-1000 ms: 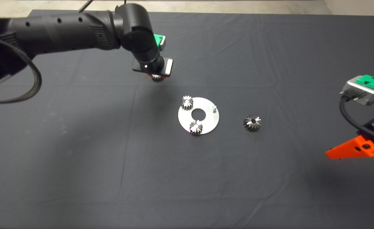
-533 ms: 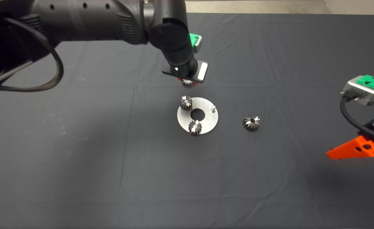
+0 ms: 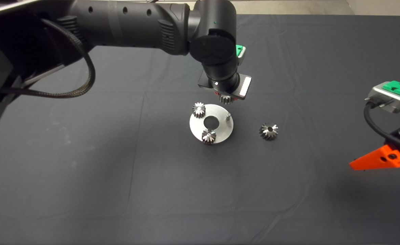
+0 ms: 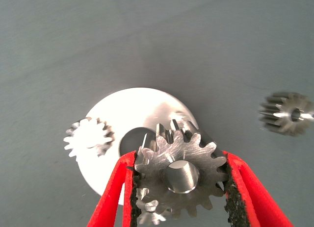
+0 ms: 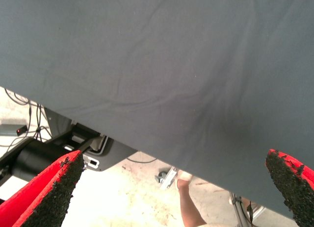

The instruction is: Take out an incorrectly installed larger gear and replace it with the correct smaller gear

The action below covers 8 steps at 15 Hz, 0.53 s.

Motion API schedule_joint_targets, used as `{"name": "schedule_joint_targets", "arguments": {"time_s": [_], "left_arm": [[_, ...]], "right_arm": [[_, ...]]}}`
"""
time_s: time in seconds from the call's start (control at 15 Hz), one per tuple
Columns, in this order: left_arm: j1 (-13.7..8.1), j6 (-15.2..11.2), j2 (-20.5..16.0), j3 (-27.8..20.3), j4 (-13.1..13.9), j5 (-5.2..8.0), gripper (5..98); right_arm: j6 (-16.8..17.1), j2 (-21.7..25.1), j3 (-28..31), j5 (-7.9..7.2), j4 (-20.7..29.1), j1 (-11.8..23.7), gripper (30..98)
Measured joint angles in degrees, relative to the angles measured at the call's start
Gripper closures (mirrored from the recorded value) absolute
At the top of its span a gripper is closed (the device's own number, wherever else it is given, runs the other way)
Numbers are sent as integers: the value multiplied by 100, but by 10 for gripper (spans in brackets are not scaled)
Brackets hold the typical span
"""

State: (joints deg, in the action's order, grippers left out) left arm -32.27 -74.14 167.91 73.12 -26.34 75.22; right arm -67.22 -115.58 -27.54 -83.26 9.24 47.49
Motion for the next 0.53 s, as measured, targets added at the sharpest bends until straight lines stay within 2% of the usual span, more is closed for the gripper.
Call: {"name": "schedule_joint_targets", "arguments": {"time_s": [0.27, 0.53], "left_arm": [[82, -190, 42, 2, -37, 3, 707], [432, -281, 50, 18, -232, 27, 707]], "right_arm": [[-23, 4, 0, -12, 10, -1, 308], [-25, -5, -7, 7, 16, -1, 308]]}}
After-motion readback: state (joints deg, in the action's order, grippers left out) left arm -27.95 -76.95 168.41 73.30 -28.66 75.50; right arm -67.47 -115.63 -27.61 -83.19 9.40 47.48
